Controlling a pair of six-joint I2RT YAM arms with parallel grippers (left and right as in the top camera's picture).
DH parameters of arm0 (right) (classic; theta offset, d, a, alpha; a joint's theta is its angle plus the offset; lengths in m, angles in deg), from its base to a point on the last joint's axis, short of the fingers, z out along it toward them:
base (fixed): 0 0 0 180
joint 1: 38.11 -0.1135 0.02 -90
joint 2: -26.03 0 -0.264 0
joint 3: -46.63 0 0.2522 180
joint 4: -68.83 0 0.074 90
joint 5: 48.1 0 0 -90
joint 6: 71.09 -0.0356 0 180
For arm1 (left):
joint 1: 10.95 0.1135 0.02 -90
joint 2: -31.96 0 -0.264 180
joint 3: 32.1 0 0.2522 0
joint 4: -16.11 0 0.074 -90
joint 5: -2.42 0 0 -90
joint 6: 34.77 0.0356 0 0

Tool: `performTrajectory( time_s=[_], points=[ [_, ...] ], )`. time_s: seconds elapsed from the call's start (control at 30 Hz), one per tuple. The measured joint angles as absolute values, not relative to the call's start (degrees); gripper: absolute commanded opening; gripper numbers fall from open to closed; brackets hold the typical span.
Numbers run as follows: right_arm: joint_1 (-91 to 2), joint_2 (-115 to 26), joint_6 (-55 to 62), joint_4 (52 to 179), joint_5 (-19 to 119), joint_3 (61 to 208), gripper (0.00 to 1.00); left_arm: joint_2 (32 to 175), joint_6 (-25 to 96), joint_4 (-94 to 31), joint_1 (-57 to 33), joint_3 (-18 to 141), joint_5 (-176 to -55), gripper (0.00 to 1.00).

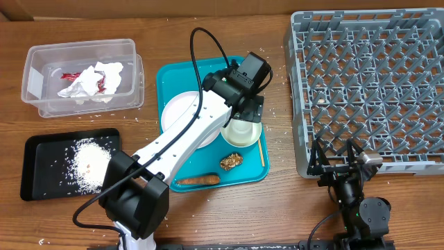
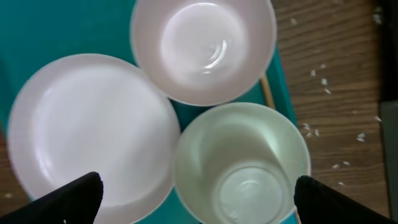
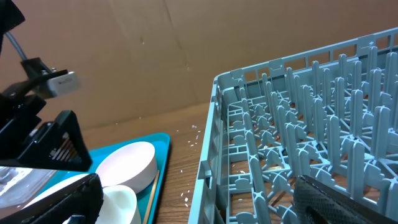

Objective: Sort waste into correct bins and load items into the dishwasher

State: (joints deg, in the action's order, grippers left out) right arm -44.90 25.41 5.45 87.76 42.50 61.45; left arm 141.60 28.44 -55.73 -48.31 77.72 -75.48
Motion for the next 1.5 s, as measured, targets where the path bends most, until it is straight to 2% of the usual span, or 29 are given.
performTrajectory(
  time_s=[0.23, 0.37, 0.47, 0.57, 0.73, 0.97, 1.5],
  points=[
    [-44.9, 25.4, 5.5, 87.7, 42.5, 61.5, 1.0, 139.6, 25.1, -61.2, -43.7, 84.1, -67.6, 1.0],
    [-44.9, 25.4, 5.5, 87.7, 42.5, 61.5, 1.0, 136.0, 23.7, -61.8, -35.9, 85.2, -66.0, 1.0],
    [-44.9, 25.4, 5.5, 87.8, 42.5, 61.5, 1.0, 134.3, 23.1, -62.1, -26.6, 85.6, -65.2, 1.0],
    [-44.9, 25.4, 5.5, 87.7, 42.5, 61.5, 1.0, 134.2, 22.5, -65.2, -18.8, 85.8, -68.0, 1.0],
    [-44.9, 25.4, 5.5, 87.7, 42.5, 61.5, 1.0, 134.3, 22.3, -67.8, -11.6, 85.8, -77.1, 1.0],
    [-44.9, 25.4, 5.5, 87.7, 42.5, 61.5, 1.0, 134.6, 22.3, -68.1, -8.3, 85.8, -82.4, 1.0],
    [-44.9, 25.4, 5.5, 87.7, 42.5, 61.5, 1.0, 134.6, 22.3, -68.1, -8.2, 85.8, -84.0, 1.0]
  ],
)
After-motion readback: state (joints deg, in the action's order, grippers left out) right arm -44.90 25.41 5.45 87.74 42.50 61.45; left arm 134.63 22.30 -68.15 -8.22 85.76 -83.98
